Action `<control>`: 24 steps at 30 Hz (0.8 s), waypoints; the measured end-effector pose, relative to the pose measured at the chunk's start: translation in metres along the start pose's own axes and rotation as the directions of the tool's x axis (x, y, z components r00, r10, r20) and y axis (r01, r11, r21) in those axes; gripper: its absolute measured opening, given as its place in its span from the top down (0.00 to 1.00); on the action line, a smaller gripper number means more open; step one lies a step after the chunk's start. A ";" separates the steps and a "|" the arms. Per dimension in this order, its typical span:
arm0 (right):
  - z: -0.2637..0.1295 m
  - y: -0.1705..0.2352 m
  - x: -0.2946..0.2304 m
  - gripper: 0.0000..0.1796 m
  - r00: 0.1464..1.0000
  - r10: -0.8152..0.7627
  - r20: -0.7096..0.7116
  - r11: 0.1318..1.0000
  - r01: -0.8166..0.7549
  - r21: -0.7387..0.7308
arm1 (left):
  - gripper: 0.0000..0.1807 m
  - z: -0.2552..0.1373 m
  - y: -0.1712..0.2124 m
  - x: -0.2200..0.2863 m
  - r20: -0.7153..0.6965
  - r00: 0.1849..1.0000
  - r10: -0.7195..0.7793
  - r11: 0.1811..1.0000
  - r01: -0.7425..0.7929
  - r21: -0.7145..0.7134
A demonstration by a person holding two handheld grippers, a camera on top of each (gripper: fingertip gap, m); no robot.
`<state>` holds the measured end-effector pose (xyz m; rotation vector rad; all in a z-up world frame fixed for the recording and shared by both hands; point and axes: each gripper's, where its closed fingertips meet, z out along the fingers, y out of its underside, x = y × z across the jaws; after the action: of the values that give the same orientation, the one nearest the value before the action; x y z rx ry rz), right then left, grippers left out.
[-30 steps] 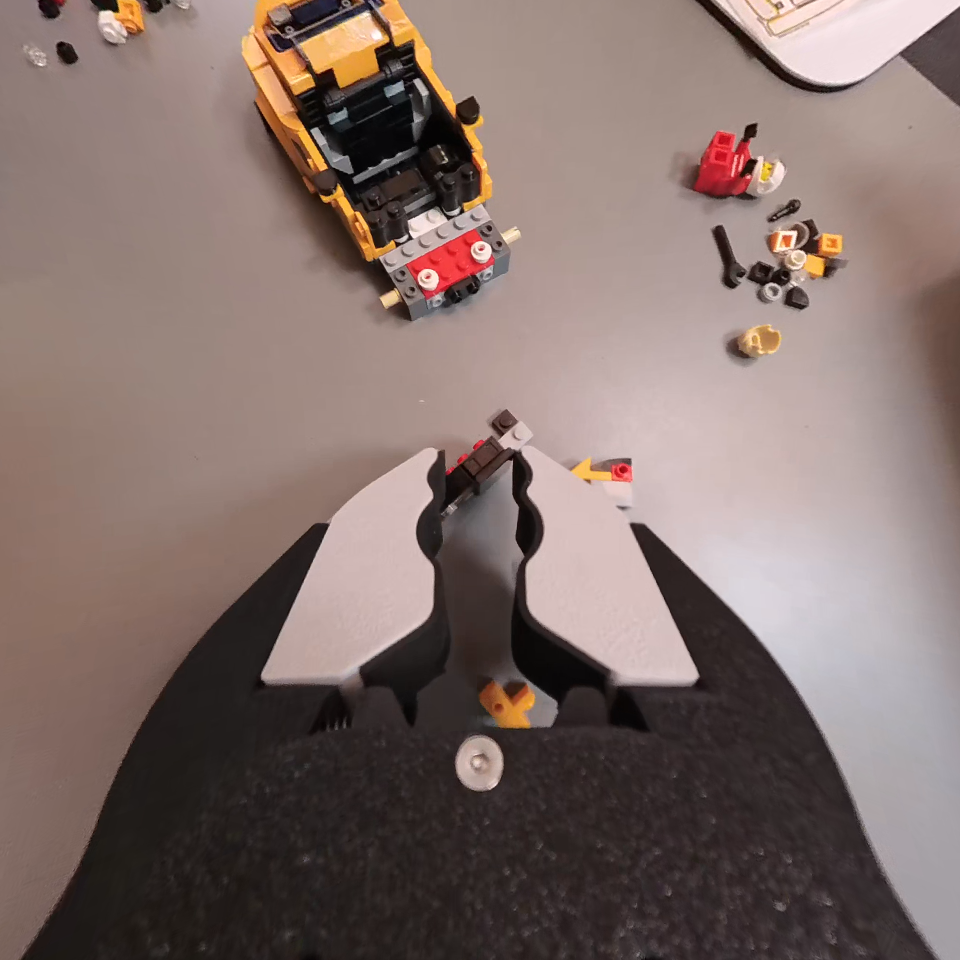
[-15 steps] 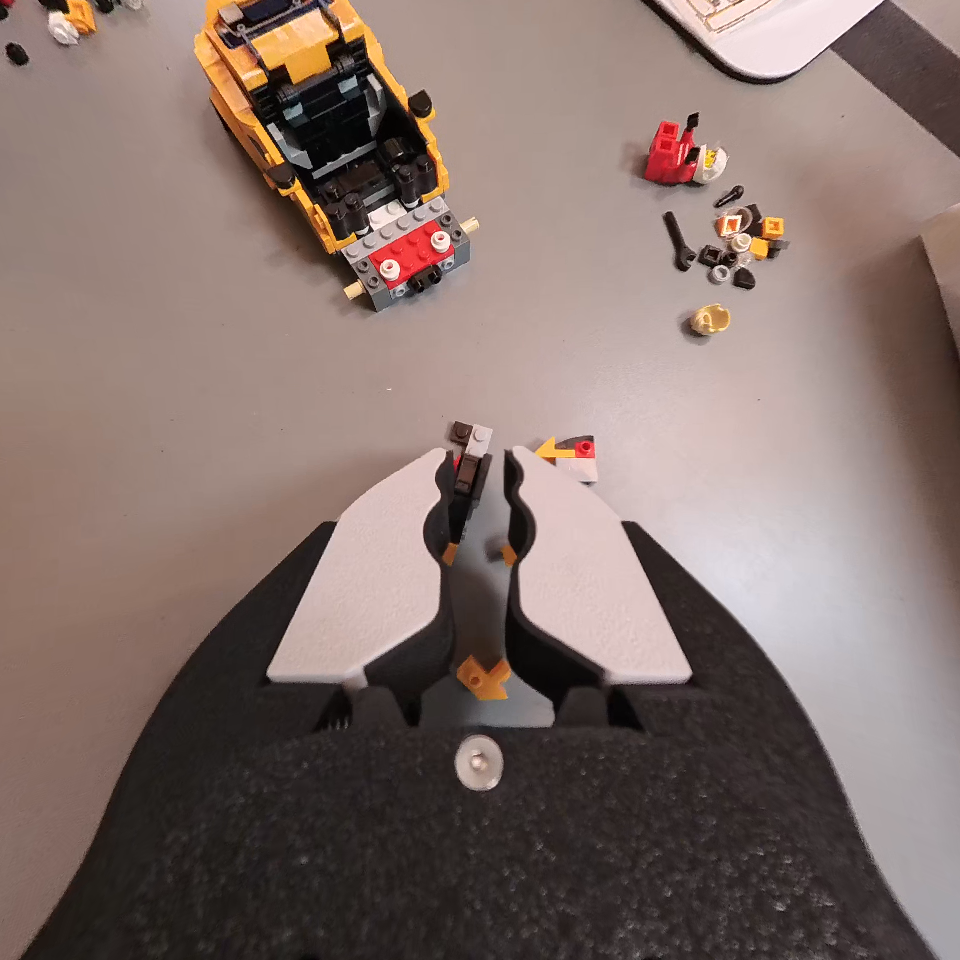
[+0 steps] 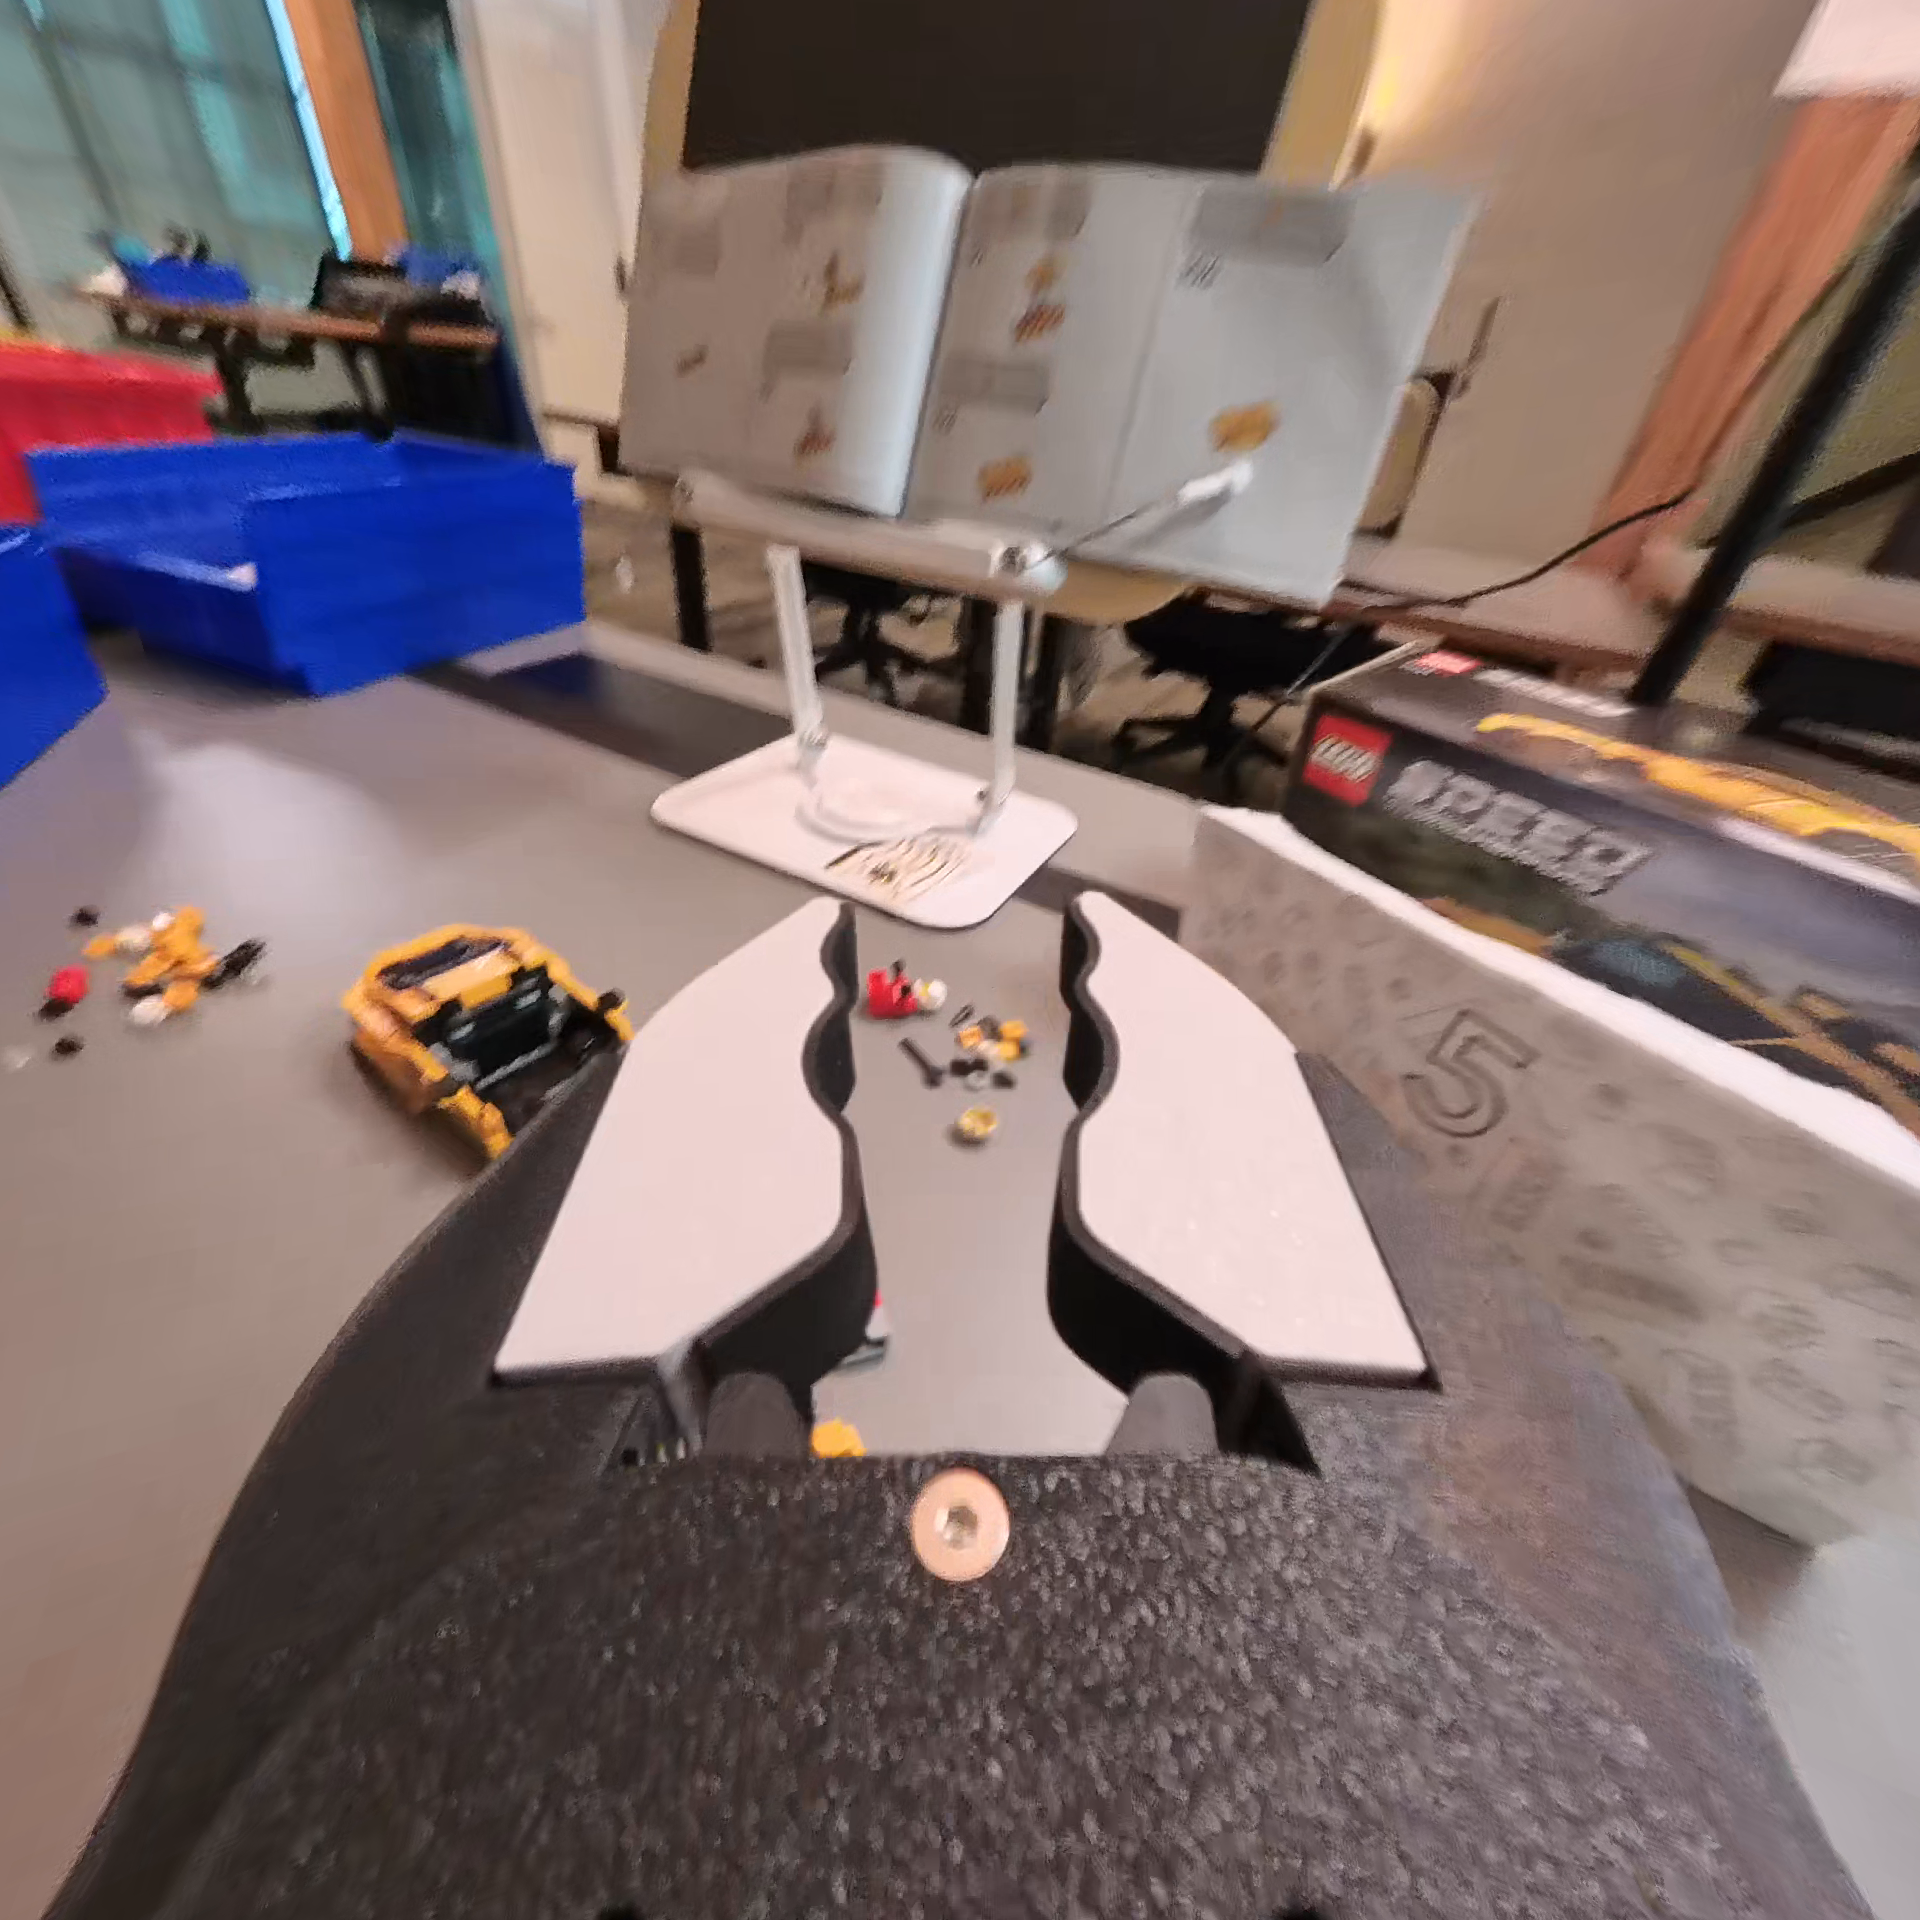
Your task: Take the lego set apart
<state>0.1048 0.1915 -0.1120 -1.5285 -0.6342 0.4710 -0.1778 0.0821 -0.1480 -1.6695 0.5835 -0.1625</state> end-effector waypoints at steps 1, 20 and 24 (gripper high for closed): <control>-0.003 -0.005 0.005 0.81 1.000 0.000 -0.027 1.000 0.001 0.031 | 1.00 -0.001 -0.001 -0.003 0.014 1.000 -0.014 1.000 0.013 0.006; -0.020 -0.026 0.032 1.00 0.990 0.018 -0.143 0.986 0.006 0.168 | 1.00 -0.002 -0.042 -0.046 0.091 0.981 -0.170 0.957 0.143 0.253; -0.017 -0.032 0.032 1.00 0.992 0.040 -0.122 0.983 -0.017 0.181 | 1.00 0.005 -0.078 -0.054 0.100 0.986 -0.134 0.930 0.090 0.357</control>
<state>0.1359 0.1990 -0.0760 -1.3852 -0.4601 0.4385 -0.1996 0.1174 -0.0625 -1.3521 0.3413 -0.2311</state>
